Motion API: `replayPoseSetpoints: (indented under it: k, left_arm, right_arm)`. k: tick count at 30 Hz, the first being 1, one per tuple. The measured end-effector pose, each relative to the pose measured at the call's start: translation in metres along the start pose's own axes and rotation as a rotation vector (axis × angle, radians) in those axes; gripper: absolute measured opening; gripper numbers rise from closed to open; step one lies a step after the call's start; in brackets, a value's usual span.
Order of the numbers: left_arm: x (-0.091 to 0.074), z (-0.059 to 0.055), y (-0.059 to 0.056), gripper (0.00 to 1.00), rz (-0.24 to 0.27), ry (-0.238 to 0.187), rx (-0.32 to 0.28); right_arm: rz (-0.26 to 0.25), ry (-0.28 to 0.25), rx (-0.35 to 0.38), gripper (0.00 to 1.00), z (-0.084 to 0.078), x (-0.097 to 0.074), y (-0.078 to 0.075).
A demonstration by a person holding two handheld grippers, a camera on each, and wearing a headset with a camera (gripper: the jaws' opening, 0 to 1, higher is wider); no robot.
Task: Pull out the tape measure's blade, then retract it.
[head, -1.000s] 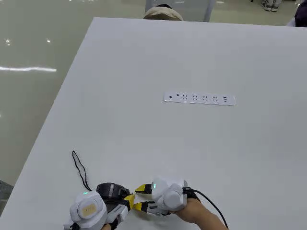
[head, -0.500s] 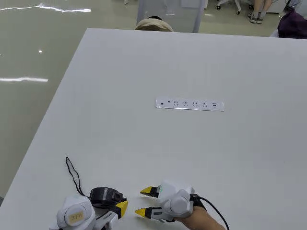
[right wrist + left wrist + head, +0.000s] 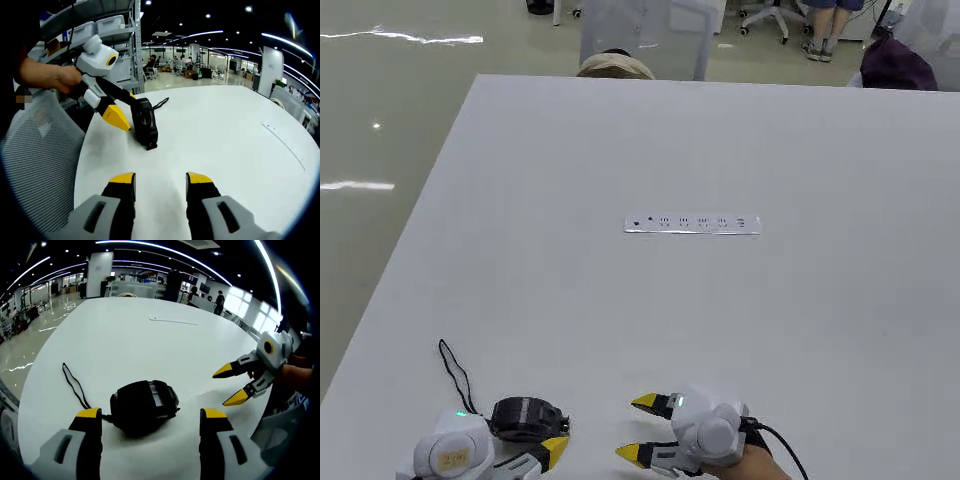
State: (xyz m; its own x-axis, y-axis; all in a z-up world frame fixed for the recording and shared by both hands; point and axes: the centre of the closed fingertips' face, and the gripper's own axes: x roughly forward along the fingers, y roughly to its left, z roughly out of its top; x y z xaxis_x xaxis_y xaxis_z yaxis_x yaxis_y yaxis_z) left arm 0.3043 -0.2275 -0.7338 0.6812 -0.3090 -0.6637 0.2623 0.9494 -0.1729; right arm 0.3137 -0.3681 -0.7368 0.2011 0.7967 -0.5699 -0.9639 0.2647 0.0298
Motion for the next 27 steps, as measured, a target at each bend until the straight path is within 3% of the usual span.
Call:
replayPoseSetpoints:
  k: [5, 11, 16, 22, 27]
  left_arm:
    - [-0.003, -0.003, -0.002, 0.79, -0.065, -0.003, 0.014]
    - [-0.009, -0.004, 0.002, 0.88, -0.087, -0.007, 0.073]
    - [-0.017, -0.001, 0.003, 0.93, -0.104, -0.016, 0.087]
    - [-0.026, -0.002, 0.002, 0.98, -0.126, -0.015, 0.12]
    - [-0.034, -0.006, -0.005, 0.99, -0.176, -0.004, 0.147]
  right_arm:
    - [-0.036, 0.0, 0.07, 0.49, -0.006, -0.018, -0.001]
    - [-0.076, 0.0, 0.092, 0.55, -0.011, -0.037, 0.001]
    - [-0.129, 0.001, 0.112, 0.6, -0.016, -0.053, -0.002]
    - [-0.189, 0.002, 0.128, 0.7, -0.026, -0.076, -0.002]
    - [-0.224, 0.013, 0.153, 0.76, -0.035, -0.092, -0.001]
